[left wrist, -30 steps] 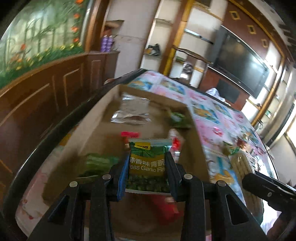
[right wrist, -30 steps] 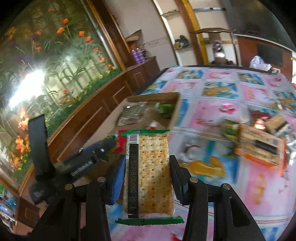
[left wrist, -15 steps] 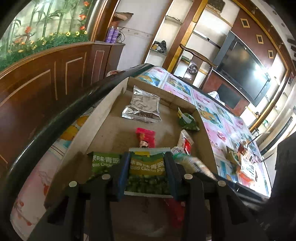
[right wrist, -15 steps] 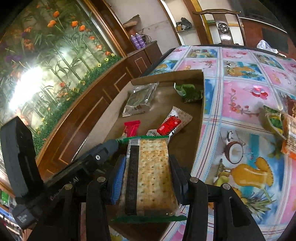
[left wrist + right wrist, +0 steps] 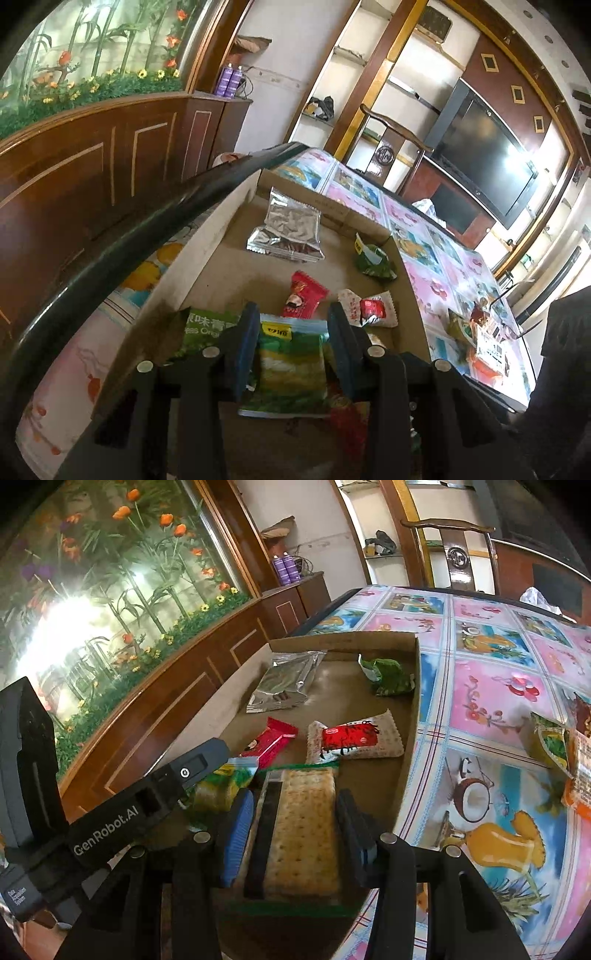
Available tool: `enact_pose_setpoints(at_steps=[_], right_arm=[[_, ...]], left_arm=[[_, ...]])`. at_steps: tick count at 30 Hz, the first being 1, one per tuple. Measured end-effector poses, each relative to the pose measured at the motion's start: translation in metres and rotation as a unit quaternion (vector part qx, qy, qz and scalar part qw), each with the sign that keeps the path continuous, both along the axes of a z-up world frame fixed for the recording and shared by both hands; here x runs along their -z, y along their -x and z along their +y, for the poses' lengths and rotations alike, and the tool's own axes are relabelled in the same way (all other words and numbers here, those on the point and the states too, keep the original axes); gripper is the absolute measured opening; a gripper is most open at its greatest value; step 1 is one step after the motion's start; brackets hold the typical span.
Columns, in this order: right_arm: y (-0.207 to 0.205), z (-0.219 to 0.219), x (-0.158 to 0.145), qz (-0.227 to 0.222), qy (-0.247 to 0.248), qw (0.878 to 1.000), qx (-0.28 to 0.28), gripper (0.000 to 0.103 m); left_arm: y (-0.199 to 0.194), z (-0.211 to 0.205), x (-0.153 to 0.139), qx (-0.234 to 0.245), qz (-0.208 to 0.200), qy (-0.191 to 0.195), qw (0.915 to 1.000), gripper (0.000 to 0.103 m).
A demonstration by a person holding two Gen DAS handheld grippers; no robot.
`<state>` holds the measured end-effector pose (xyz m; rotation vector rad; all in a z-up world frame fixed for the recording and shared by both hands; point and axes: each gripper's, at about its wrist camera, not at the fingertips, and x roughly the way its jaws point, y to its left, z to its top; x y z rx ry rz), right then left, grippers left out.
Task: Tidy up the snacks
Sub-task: 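Lower both snacks into the box and open both grippers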
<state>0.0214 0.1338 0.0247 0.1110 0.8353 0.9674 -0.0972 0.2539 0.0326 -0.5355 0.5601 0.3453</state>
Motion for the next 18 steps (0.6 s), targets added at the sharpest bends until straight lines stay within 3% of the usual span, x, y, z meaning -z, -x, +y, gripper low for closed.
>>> enact_pose_setpoints(at_steps=[5, 9, 12, 18], right_arm=[[0.001, -0.001, 0.001, 0.030, -0.019, 0.999, -0.035, 0.052], [0.002, -0.008, 0.002, 0.059, -0.038, 0.996, -0.060, 0.052], [-0.003, -0.022, -0.001, 0.070, -0.057, 0.994, -0.055, 0.052], [-0.028, -0.079, -0.014, 0.051, -0.075, 0.996, 0.005, 0.052]], left_arm=[[0.004, 0.000, -0.003, -0.003, -0.016, 0.002, 0.9999, 0.038], [0.010, 0.002, -0.007, -0.009, -0.035, 0.002, 0.9993, 0.044], [0.011, 0.003, -0.008, -0.011, -0.038, 0.002, 0.9992, 0.045], [0.011, 0.003, -0.008, -0.011, -0.039, -0.001, 0.9992, 0.045]])
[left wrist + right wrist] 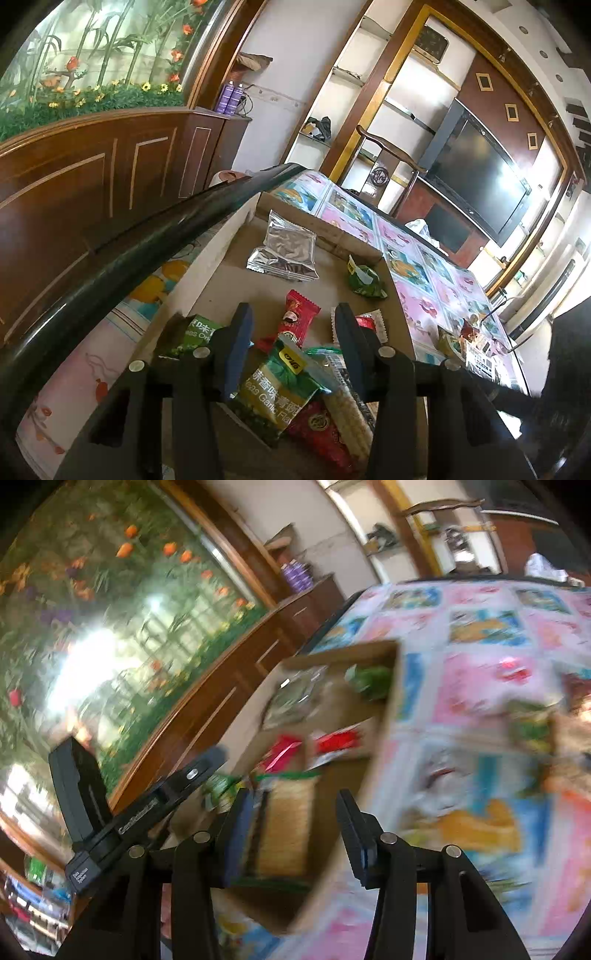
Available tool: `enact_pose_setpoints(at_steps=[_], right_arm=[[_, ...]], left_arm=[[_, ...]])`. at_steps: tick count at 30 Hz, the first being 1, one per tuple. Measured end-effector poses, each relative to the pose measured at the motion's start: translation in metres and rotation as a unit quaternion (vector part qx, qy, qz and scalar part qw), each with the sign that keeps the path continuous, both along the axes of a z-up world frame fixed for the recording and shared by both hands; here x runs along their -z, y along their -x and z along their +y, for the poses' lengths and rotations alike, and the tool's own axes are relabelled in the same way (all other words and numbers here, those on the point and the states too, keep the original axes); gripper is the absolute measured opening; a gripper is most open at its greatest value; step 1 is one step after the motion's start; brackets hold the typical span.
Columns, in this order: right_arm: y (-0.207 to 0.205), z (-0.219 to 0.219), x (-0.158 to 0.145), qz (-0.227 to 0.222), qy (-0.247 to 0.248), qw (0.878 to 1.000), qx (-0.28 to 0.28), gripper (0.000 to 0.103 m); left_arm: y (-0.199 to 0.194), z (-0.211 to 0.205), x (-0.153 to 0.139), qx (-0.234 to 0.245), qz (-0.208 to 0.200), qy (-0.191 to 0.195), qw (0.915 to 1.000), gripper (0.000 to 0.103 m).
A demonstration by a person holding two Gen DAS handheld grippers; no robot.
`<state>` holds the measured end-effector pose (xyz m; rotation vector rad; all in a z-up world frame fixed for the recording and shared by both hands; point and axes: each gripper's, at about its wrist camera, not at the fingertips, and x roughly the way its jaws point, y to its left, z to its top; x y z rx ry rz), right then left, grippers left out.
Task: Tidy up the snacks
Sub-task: 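Lower both snacks into the box and open both grippers, then move both grippers back to the snack pile on the table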
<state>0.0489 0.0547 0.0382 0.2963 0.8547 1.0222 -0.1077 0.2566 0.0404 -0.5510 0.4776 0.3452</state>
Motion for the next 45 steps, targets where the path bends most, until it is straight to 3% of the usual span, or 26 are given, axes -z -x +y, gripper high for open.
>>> enact_pose_setpoints(at_steps=[4, 8, 11, 15, 19, 21, 23, 25, 27, 31, 36, 38, 42, 45], right_arm=[[-0.033, -0.052, -0.001, -0.029, 0.037, 0.995, 0.088, 0.052], [-0.071, -0.104, 0.007, -0.051, 0.085, 0.977, 0.191, 0.051], [-0.102, -0.134, 0.026, 0.008, 0.066, 0.976, 0.207, 0.051], [-0.114, -0.140, 0.044, 0.056, 0.065, 0.979, 0.183, 0.051], [-0.099, -0.135, 0.036, 0.065, 0.046, 0.991, 0.110, 0.053], [-0.089, -0.130, 0.036, 0.047, 0.056, 0.994, 0.080, 0.058], [-0.075, -0.114, 0.035, 0.004, 0.098, 0.994, 0.050, 0.063], [-0.070, -0.106, 0.032, -0.046, 0.144, 0.986, 0.077, 0.063], [-0.076, -0.109, 0.030, -0.068, 0.151, 0.981, 0.099, 0.063], [-0.104, -0.123, 0.049, 0.012, 0.122, 0.986, 0.116, 0.064], [-0.086, -0.114, 0.048, 0.017, 0.122, 0.992, 0.034, 0.068], [-0.072, -0.102, 0.042, -0.022, 0.155, 0.987, 0.026, 0.072], [-0.064, -0.086, 0.045, -0.059, 0.201, 0.977, 0.043, 0.074], [-0.056, -0.078, 0.052, -0.093, 0.258, 0.961, 0.044, 0.073]], left_arm=[[0.001, -0.003, -0.002, 0.002, -0.004, -0.009, 0.9999, 0.046], [-0.001, -0.011, -0.005, 0.018, -0.009, -0.025, 0.9995, 0.049], [-0.001, -0.016, -0.008, 0.027, -0.014, -0.032, 0.9990, 0.052], [-0.002, -0.019, -0.009, 0.035, -0.016, -0.039, 0.9985, 0.053], [-0.004, -0.026, -0.011, 0.040, -0.005, -0.053, 0.9978, 0.053], [-0.007, -0.031, -0.012, 0.048, 0.006, -0.056, 0.9973, 0.054], [-0.011, -0.037, -0.015, 0.063, 0.018, -0.050, 0.9966, 0.057], [-0.015, -0.046, -0.020, 0.081, 0.020, -0.048, 0.9954, 0.058], [-0.019, -0.059, -0.026, 0.101, 0.022, -0.054, 0.9932, 0.063], [-0.032, -0.084, -0.035, 0.135, 0.029, -0.065, 0.9882, 0.064], [-0.060, -0.110, -0.042, 0.185, 0.056, -0.053, 0.9797, 0.069], [-0.072, -0.117, -0.046, 0.196, 0.070, -0.050, 0.9769, 0.071], [-0.102, -0.129, -0.053, 0.204, 0.101, -0.055, 0.9722, 0.073], [-0.126, -0.139, -0.055, 0.218, 0.122, -0.055, 0.9667, 0.073]])
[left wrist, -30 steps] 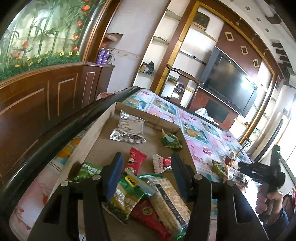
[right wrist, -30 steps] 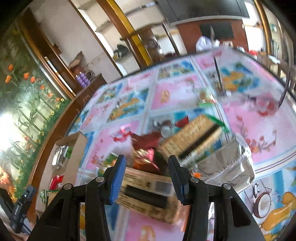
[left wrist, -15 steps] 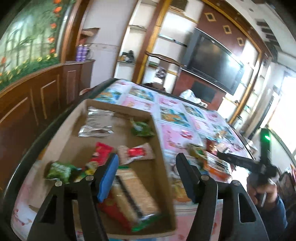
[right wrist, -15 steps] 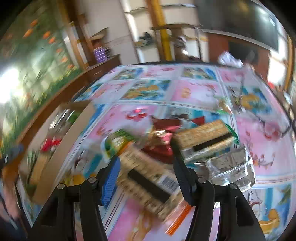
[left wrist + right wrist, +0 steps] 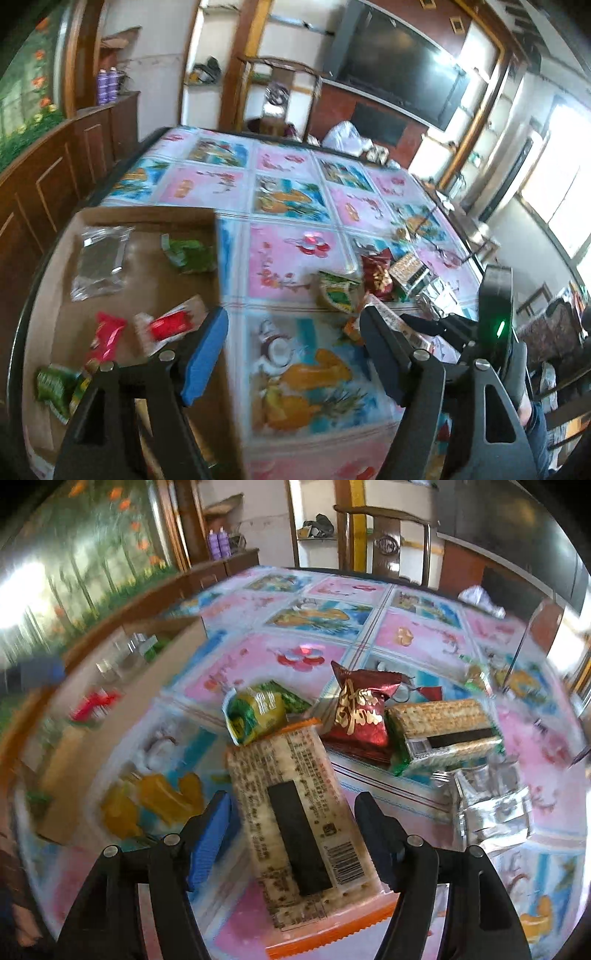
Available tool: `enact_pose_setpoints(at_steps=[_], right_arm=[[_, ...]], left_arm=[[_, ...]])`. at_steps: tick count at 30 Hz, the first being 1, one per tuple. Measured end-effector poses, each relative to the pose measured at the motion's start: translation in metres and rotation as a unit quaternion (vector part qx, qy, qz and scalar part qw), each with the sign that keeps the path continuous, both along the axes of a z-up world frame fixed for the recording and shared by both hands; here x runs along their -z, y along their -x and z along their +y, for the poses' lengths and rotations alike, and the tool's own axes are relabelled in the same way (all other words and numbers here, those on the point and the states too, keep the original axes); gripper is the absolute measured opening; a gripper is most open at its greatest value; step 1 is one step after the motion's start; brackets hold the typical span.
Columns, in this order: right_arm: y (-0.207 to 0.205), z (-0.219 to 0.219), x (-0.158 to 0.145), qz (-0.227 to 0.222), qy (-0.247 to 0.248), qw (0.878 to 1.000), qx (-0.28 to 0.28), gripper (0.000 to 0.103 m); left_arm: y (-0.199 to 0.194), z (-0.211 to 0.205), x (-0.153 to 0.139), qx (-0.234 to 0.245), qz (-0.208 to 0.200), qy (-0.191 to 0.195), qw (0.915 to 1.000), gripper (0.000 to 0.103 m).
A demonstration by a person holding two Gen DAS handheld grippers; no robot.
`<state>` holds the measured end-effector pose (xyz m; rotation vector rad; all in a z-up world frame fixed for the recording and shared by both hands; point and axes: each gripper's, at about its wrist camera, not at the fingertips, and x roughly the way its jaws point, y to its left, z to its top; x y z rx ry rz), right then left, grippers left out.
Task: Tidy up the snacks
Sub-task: 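Move both grippers back to the snack pile on the table, then grasp another green peas bag with the left gripper while the right gripper grasps an orange-edged cracker pack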
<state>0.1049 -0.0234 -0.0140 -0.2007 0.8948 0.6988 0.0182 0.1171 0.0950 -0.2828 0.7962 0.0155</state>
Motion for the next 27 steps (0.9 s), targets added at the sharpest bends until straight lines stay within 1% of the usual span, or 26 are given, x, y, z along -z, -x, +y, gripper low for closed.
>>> enact_pose_setpoints(at_steps=[1, 3, 4, 5, 6, 7, 10, 12, 13, 19, 22, 24, 25, 27], right_arm=[[-0.001, -0.003, 0.001, 0.002, 0.002, 1.000, 0.001, 0.069], [-0.005, -0.012, -0.001, 0.014, -0.009, 1.000, 0.009, 0.063], [-0.009, -0.019, -0.001, 0.024, -0.016, 0.999, 0.020, 0.058], [-0.013, -0.027, -0.001, 0.035, -0.021, 0.998, 0.040, 0.057], [-0.018, -0.030, 0.000, 0.044, -0.026, 0.997, 0.053, 0.057], [-0.024, -0.041, 0.001, 0.061, -0.041, 0.995, 0.074, 0.057], [-0.030, -0.050, 0.001, 0.085, -0.068, 0.990, 0.092, 0.057], [-0.030, -0.049, 0.001, 0.087, -0.071, 0.989, 0.095, 0.057], [-0.030, -0.050, 0.001, 0.088, -0.071, 0.989, 0.096, 0.057], [-0.029, -0.048, 0.000, 0.086, -0.067, 0.989, 0.096, 0.057], [-0.028, -0.047, 0.000, 0.087, -0.068, 0.989, 0.096, 0.057], [-0.028, -0.047, 0.000, 0.085, -0.066, 0.990, 0.096, 0.057], [-0.027, -0.046, 0.000, 0.083, -0.064, 0.990, 0.095, 0.057], [-0.028, -0.046, 0.000, 0.082, -0.062, 0.990, 0.095, 0.057]], left_arm=[[-0.009, -0.005, -0.001, 0.003, 0.005, -0.003, 1.0000, 0.073], [-0.024, -0.015, 0.000, 0.015, 0.016, -0.009, 0.9997, 0.079], [-0.032, -0.018, 0.002, 0.018, 0.023, -0.012, 0.9995, 0.079], [-0.041, -0.022, 0.004, 0.016, 0.032, -0.017, 0.9992, 0.079], [-0.048, -0.025, 0.006, 0.018, 0.039, -0.020, 0.9989, 0.079], [-0.055, -0.027, 0.009, 0.025, 0.046, -0.023, 0.9984, 0.079], [-0.078, -0.037, 0.023, 0.033, 0.074, -0.043, 0.9958, 0.079], [-0.091, -0.046, 0.036, 0.052, 0.098, -0.053, 0.9924, 0.079], [-0.095, -0.049, 0.042, 0.052, 0.104, -0.063, 0.9912, 0.079], [-0.108, -0.064, 0.061, 0.066, 0.119, -0.088, 0.9868, 0.078], [-0.111, -0.067, 0.067, 0.063, 0.121, -0.102, 0.9854, 0.071], [-0.114, -0.066, 0.072, 0.058, 0.124, -0.104, 0.9850, 0.060], [-0.115, -0.064, 0.074, 0.055, 0.127, -0.103, 0.9851, 0.057], [-0.117, -0.062, 0.081, 0.049, 0.136, -0.097, 0.9847, 0.045]])
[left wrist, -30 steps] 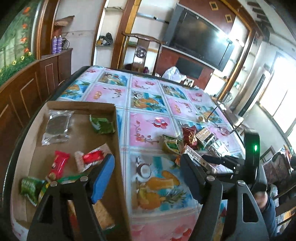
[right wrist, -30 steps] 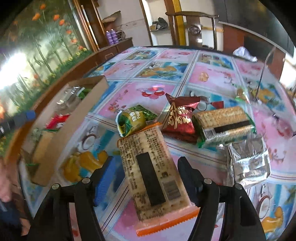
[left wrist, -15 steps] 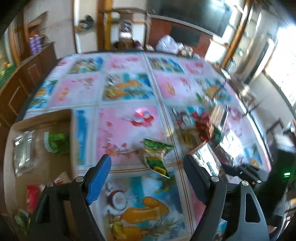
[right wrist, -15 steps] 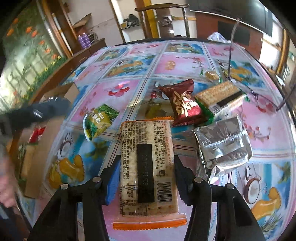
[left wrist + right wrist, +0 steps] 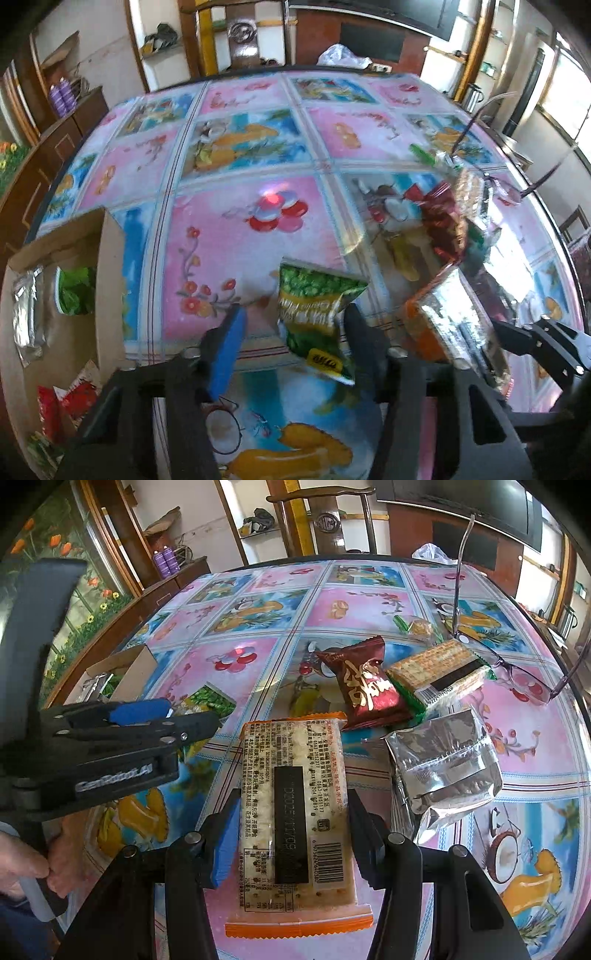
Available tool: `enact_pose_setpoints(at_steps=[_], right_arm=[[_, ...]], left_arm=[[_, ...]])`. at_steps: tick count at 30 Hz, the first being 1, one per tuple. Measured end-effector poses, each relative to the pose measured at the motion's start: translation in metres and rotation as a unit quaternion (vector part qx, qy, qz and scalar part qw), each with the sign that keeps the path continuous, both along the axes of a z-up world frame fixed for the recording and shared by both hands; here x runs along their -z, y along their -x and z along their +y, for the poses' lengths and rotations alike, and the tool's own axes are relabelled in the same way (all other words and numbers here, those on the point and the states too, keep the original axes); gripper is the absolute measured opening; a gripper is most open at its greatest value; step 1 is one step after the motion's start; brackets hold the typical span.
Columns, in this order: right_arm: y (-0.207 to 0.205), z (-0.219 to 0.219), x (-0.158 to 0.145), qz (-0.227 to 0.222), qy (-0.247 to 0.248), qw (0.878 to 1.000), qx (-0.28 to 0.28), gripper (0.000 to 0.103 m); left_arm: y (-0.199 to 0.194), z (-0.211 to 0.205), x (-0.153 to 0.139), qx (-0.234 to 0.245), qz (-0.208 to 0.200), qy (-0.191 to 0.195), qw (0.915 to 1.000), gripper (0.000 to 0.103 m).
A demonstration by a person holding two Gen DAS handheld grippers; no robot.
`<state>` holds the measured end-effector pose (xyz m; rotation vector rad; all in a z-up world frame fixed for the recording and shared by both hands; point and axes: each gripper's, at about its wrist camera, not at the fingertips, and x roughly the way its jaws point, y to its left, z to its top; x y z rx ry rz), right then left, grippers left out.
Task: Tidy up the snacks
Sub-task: 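Grasp another green peas bag with the left gripper while the right gripper grasps an orange-edged cracker pack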
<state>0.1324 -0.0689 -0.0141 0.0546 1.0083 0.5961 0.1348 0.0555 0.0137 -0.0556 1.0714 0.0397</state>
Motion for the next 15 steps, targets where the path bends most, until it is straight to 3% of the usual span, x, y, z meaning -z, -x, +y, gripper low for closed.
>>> enact_pose_setpoints(at_steps=[3, 5, 11, 15], right_arm=[[-0.001, -0.001, 0.000, -0.001, 0.000, 1.000, 0.000, 0.057], [0.000, 0.000, 0.000, -0.004, 0.004, 1.000, 0.000, 0.057], [0.003, 0.002, 0.000, -0.013, 0.008, 1.000, 0.004, 0.057], [0.007, 0.004, -0.005, -0.032, 0.005, 0.999, 0.004, 0.057]], left_arm=[[0.005, -0.003, 0.004, -0.003, -0.013, -0.013, 0.9998, 0.042], [0.009, -0.003, 0.004, -0.013, -0.023, -0.017, 0.9995, 0.032], [0.034, -0.002, 0.004, -0.042, -0.049, 0.004, 0.9979, 0.031], [0.058, 0.000, -0.003, -0.062, -0.098, 0.005, 0.9933, 0.031]])
